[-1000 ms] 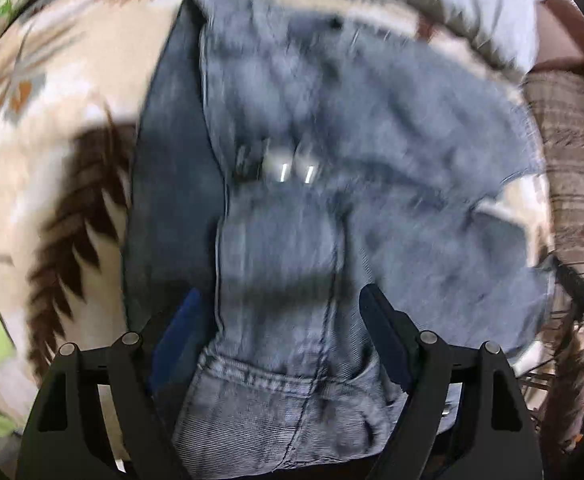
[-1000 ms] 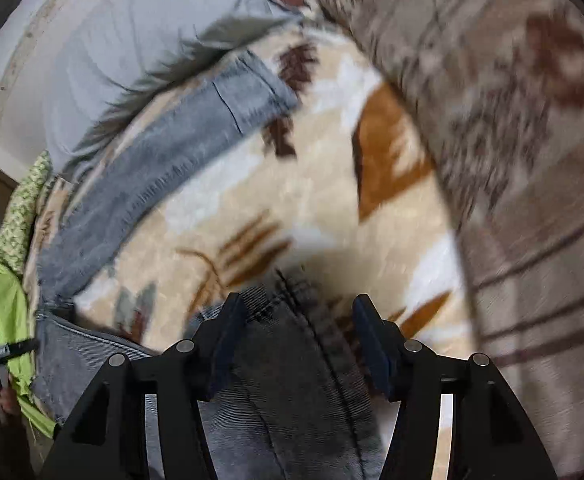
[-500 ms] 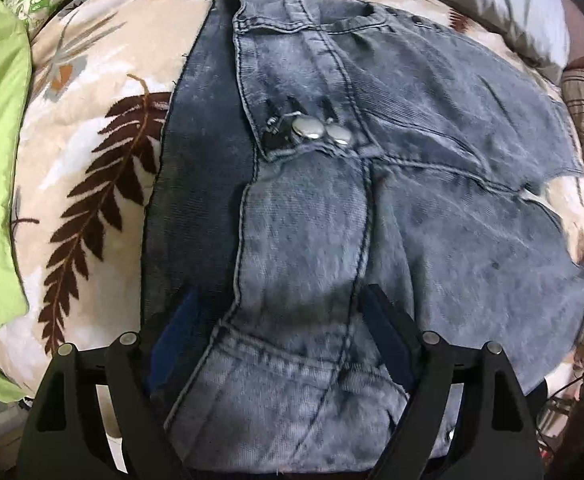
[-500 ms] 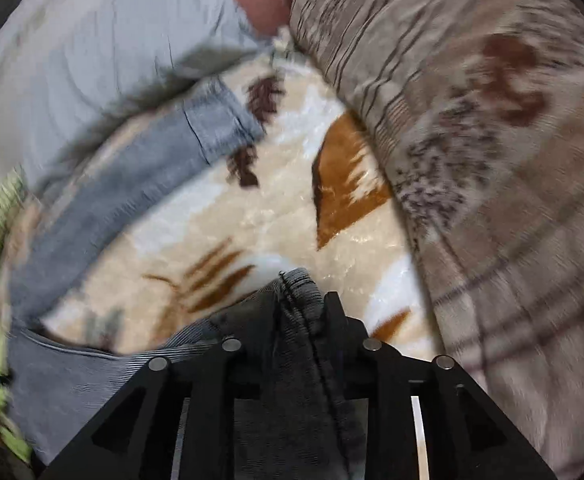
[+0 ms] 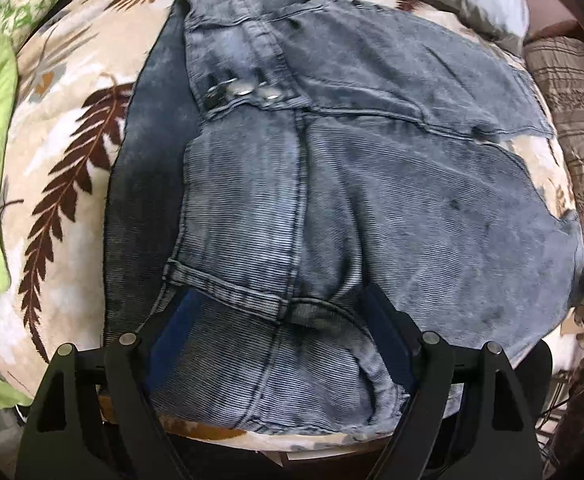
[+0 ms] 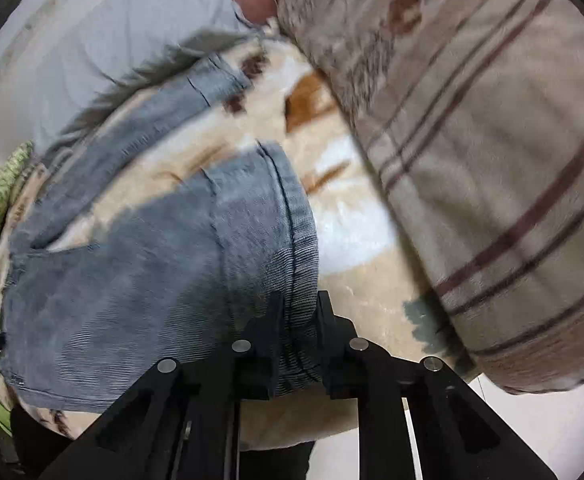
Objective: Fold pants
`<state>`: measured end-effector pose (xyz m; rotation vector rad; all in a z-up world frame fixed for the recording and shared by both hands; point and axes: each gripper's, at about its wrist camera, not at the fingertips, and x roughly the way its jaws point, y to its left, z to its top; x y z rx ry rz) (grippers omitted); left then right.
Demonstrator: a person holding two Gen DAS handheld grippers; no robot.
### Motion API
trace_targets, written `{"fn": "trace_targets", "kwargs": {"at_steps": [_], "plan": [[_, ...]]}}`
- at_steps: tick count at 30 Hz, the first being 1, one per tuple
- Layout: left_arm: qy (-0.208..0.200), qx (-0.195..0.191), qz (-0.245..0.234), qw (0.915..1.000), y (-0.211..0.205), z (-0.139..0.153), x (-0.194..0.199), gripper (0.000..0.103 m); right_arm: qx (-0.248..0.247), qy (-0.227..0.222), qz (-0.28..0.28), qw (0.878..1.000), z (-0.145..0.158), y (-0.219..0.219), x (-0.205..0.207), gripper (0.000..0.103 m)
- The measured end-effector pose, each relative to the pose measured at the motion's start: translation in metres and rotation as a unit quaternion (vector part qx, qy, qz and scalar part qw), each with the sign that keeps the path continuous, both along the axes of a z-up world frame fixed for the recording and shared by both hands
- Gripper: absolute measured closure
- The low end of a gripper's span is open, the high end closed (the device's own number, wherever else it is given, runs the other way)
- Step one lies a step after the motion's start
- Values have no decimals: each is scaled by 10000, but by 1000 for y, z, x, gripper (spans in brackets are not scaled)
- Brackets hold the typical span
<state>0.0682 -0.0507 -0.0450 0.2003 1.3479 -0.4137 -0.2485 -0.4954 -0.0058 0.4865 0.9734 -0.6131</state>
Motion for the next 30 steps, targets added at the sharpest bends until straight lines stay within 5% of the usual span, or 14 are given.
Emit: {"fn": "trace_targets", "kwargs": {"at_steps": [3,9,13,15,19,30], "plan": [[-21,151,-19,9999,1,-5,-4,19,98,509,-113,9986,-23,-9,-1,88],[-10,-53,-112,9999,12,8,-1,19,-171,198,67,9996,8,2,7,83],[-292,-168,-78,9994,23,35,11,19,-239,-79,288,9993,35,6,33,56],[-273,-237,-6,9993,28,43,24,19,-230,-117,424,9988,42,4,56,51],[-221,-96,284,9993,36,48,57,19,50,-262,599,9978,44,-9,99,38],[201,8,1190,9927,31,44,200,19,776,-422,68,9961,4,-121,242,38]]}}
